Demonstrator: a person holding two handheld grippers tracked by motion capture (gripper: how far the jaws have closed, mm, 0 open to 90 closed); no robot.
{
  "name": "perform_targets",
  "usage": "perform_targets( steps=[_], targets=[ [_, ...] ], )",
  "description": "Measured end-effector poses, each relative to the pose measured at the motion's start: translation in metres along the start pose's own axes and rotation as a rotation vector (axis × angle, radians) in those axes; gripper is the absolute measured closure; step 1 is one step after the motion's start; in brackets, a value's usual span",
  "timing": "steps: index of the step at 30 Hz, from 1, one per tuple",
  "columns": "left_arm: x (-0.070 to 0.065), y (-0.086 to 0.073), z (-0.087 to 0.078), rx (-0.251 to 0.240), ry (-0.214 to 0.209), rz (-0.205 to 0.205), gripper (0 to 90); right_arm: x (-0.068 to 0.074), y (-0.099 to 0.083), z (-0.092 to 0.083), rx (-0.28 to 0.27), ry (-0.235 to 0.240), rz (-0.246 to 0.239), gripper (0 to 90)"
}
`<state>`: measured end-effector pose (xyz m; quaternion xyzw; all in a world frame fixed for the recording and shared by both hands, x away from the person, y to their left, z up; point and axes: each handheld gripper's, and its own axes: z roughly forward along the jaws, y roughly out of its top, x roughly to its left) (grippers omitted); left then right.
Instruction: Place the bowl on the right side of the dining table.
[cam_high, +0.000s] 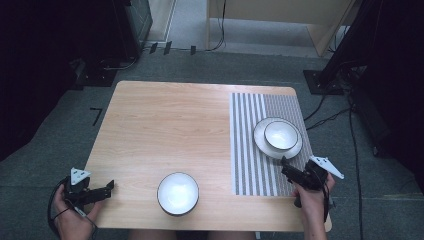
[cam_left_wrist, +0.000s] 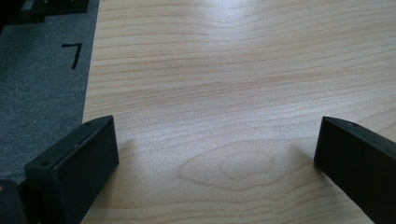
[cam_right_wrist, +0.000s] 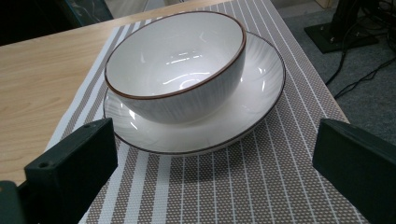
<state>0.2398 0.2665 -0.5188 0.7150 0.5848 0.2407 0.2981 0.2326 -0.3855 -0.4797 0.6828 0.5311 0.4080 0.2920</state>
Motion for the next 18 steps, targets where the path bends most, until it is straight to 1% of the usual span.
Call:
perform_targets(
  steps=[1, 6, 10, 18],
  targets=[
    [0.000, 0.000, 0.000, 0.000, 0.000, 0.001, 0.0, -0.001, -0.001, 0.000, 0.000, -0.002, -0.005, 0.0],
    [0.000, 0.000, 0.000, 0.000, 0.000, 0.000, 0.0, -0.004, -0.004, -0.002, 0.007, -0.012, -0.001, 0.0],
    [0.000, 0.000, 0.000, 0.000, 0.000, -0.001, 0.0, -0.006, -0.008, -0.004, 0.017, -0.022, -0.014, 0.0],
    [0.000, 0.000, 0.000, -0.001, -0.001, -0.001, 0.0, -0.012, -0.014, -0.007, 0.032, -0.025, -0.022, 0.0]
  ],
)
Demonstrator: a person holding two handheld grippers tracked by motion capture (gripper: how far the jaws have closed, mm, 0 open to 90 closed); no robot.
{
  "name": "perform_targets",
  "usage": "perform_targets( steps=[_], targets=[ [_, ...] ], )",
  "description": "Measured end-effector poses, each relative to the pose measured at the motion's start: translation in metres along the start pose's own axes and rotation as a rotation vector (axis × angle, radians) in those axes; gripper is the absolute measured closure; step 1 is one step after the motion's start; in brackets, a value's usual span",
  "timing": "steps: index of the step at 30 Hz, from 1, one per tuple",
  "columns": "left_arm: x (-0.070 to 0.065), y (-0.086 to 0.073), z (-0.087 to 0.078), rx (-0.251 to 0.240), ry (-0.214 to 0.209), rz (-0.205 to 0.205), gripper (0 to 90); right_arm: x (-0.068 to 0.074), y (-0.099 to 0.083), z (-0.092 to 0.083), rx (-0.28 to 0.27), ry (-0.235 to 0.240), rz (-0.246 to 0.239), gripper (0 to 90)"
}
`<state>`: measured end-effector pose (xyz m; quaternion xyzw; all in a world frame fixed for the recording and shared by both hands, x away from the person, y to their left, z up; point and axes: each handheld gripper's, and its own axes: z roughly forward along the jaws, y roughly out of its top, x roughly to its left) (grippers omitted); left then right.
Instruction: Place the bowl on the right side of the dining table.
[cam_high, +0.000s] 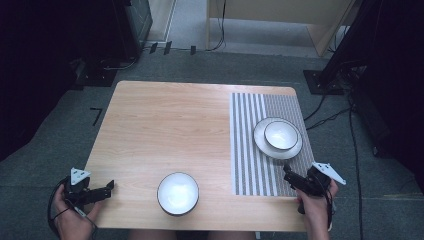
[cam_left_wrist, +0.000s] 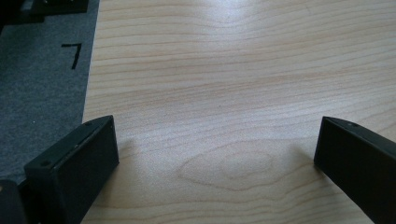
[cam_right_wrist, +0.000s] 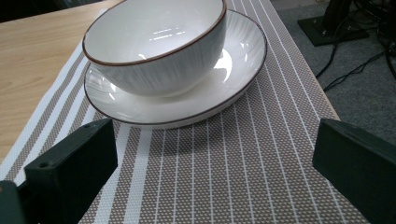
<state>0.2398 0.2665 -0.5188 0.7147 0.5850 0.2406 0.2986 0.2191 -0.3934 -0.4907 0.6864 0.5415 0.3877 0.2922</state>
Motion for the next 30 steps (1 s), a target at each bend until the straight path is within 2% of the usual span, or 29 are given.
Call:
perform_targets(
  steps=[30],
  targets=[
    [0.000, 0.000, 0.000, 0.002, 0.002, 0.003, 0.0, -0.022, -0.021, -0.017, 0.042, -0.033, -0.037, 0.0]
  ],
)
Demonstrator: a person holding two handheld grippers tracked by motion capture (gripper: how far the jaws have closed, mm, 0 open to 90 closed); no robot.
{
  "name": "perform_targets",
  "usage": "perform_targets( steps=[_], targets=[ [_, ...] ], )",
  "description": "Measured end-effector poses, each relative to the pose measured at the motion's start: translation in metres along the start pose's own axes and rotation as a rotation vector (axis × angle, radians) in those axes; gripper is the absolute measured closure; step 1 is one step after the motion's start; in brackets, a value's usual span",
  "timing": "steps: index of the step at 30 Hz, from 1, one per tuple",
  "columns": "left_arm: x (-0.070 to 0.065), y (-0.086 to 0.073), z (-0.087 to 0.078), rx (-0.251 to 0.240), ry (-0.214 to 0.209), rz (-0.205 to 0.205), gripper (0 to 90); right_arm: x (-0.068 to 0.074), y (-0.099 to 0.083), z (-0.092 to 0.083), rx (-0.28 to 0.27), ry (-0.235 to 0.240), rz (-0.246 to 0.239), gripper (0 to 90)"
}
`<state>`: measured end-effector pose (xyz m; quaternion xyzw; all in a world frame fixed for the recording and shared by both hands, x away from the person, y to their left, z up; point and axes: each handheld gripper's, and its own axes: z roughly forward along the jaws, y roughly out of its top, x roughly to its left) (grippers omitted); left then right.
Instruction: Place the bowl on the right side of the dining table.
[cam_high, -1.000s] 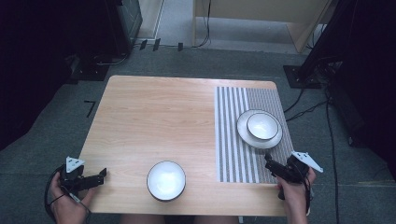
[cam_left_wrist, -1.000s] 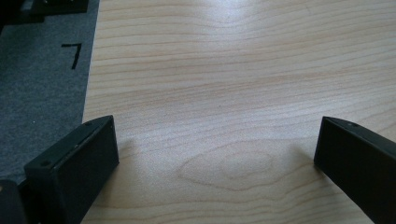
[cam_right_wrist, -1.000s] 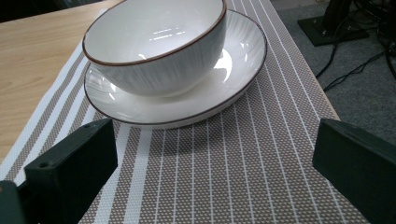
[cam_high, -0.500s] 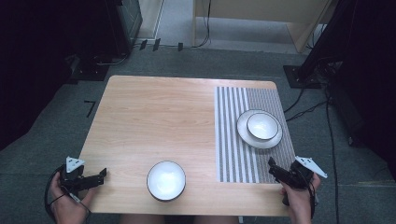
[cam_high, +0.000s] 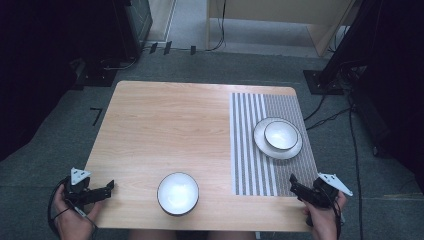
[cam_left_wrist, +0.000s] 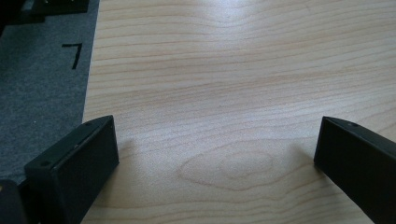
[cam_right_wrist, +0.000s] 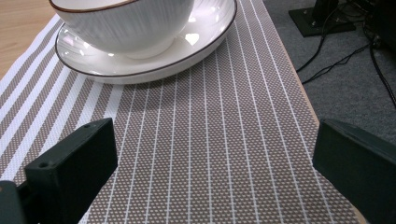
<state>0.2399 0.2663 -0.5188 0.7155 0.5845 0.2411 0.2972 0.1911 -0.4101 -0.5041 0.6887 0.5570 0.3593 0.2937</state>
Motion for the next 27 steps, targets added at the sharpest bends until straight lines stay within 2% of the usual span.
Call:
perform_targets(
  steps=[11, 20, 27],
  targets=[
    [0.000, 0.000, 0.000, 0.000, 0.000, 0.000, 0.0, -0.007, -0.008, -0.003, 0.025, -0.005, -0.022, 0.0],
    [0.000, 0.000, 0.000, 0.000, 0.000, 0.000, 0.0, -0.013, -0.015, -0.003, 0.075, 0.009, -0.034, 0.0],
    [0.000, 0.000, 0.000, 0.000, 0.000, 0.000, 0.0, -0.014, -0.020, -0.003, 0.109, -0.008, -0.081, 0.0]
  ],
)
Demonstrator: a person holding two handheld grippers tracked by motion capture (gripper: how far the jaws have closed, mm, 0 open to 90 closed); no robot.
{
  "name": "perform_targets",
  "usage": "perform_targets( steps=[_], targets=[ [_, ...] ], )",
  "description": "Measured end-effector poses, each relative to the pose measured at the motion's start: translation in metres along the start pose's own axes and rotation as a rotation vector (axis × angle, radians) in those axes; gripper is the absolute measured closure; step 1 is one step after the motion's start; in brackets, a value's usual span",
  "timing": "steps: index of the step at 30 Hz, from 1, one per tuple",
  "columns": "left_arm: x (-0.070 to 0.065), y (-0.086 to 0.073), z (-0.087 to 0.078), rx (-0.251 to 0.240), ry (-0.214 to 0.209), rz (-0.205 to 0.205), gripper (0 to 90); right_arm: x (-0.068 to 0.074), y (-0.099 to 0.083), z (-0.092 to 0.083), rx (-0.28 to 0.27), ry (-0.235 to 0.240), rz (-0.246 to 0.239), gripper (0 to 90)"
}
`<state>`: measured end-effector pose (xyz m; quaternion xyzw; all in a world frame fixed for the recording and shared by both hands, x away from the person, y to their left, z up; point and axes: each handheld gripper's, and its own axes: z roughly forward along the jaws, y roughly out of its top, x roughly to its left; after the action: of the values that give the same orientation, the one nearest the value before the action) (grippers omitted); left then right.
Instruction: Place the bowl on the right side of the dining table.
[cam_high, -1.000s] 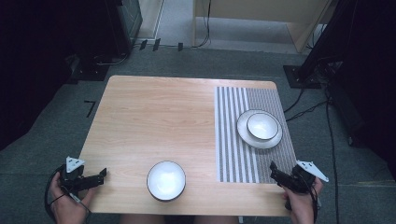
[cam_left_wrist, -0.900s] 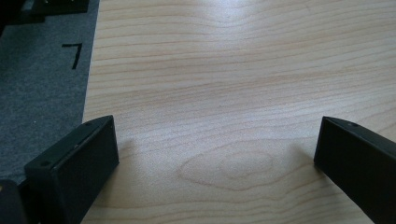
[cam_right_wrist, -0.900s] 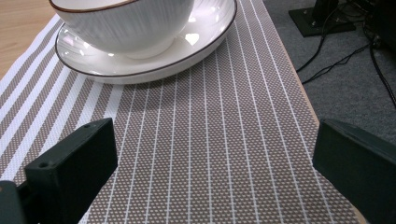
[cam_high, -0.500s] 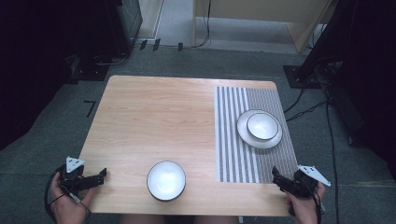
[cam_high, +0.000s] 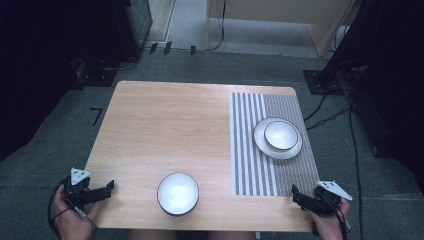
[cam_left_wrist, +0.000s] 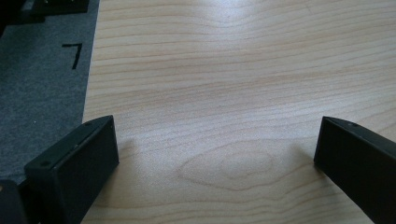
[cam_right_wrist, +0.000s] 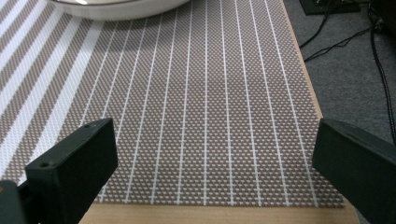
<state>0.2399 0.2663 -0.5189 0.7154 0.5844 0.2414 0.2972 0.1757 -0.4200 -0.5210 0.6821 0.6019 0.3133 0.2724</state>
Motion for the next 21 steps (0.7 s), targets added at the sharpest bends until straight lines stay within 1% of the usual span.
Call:
perform_targets(
  steps=[5, 6, 10, 14, 16, 17, 19, 21],
  targets=[
    [0.0000, 0.0000, 0.0000, 0.000, 0.000, 0.000, 0.0, -0.0007, -0.0032, 0.0001, 0.023, -0.015, -0.027, 0.0],
    [0.0000, 0.0000, 0.0000, 0.000, 0.000, 0.000, 0.0, -0.0011, -0.0040, -0.0001, 0.020, -0.017, -0.034, 0.0],
    [0.0000, 0.0000, 0.0000, 0.000, 0.000, 0.000, 0.0, -0.0018, -0.0055, 0.0002, 0.041, -0.024, -0.040, 0.0],
    [0.0000, 0.0000, 0.0000, 0.000, 0.000, 0.000, 0.0, -0.0018, -0.0061, 0.0006, 0.038, -0.019, -0.044, 0.0],
    [0.0000, 0.0000, 0.0000, 0.000, 0.000, 0.000, 0.0, -0.0009, -0.0069, 0.0008, 0.039, -0.025, -0.058, 0.0],
    [0.0000, 0.0000, -0.0001, 0.000, 0.000, 0.000, 0.0, 0.0001, -0.0075, 0.0011, 0.039, -0.032, -0.073, 0.0],
    [0.0000, 0.0000, 0.0000, 0.000, 0.000, 0.000, 0.0, 0.0014, -0.0081, 0.0012, 0.029, -0.035, -0.085, 0.0],
    [0.0000, 0.0000, 0.0000, 0.000, 0.000, 0.000, 0.0, 0.0014, -0.0085, 0.0013, 0.028, -0.035, -0.083, 0.1]
  ],
)
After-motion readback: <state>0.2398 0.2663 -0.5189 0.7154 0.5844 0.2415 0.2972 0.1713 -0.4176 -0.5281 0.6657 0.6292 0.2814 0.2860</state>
